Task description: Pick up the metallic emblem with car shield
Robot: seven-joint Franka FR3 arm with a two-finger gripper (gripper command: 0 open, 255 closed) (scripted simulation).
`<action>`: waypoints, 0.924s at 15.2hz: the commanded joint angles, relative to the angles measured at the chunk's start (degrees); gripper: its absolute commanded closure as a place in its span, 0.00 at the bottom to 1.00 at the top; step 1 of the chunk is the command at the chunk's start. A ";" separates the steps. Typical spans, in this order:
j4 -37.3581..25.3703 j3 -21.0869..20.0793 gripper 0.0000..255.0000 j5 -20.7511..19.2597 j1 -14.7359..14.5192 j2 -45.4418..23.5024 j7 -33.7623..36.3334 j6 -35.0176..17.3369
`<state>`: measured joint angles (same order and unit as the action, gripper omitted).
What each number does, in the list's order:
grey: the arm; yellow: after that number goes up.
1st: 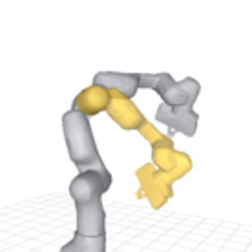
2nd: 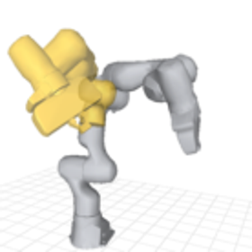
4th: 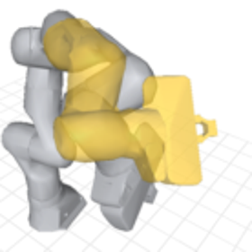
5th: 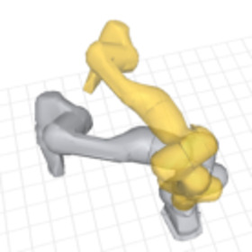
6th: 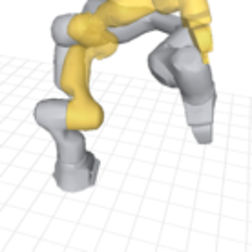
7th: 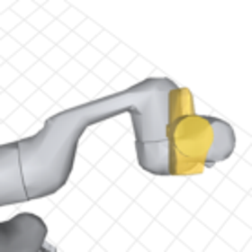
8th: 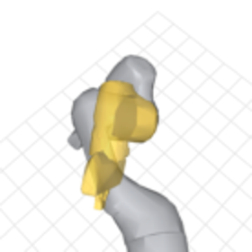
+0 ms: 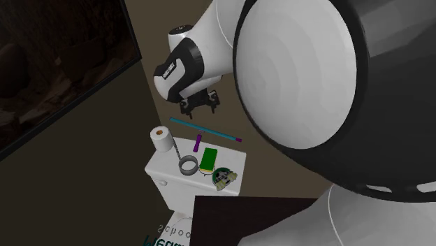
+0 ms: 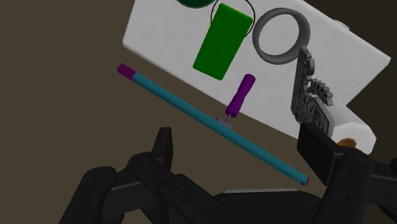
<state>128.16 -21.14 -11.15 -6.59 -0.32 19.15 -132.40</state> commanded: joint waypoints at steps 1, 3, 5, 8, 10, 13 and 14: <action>-2.01 -0.71 0.00 -2.17 -0.76 -4.02 1.96 -1.48; -4.35 -1.05 0.00 -4.55 -1.78 -8.19 3.90 -2.65; -6.94 -1.10 0.00 -6.93 -3.05 -12.36 5.73 -3.57; -11.26 -0.76 0.00 -10.23 -5.36 -18.57 8.10 -4.55; -14.42 -0.34 0.00 -12.15 -7.09 -22.67 9.36 -4.96; -19.60 0.41 0.00 -14.57 -9.81 -28.77 10.76 -5.25; -21.44 0.66 0.00 -15.25 -10.74 -30.80 11.09 -5.26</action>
<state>108.53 -20.66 -25.74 -16.48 -29.21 29.96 -137.73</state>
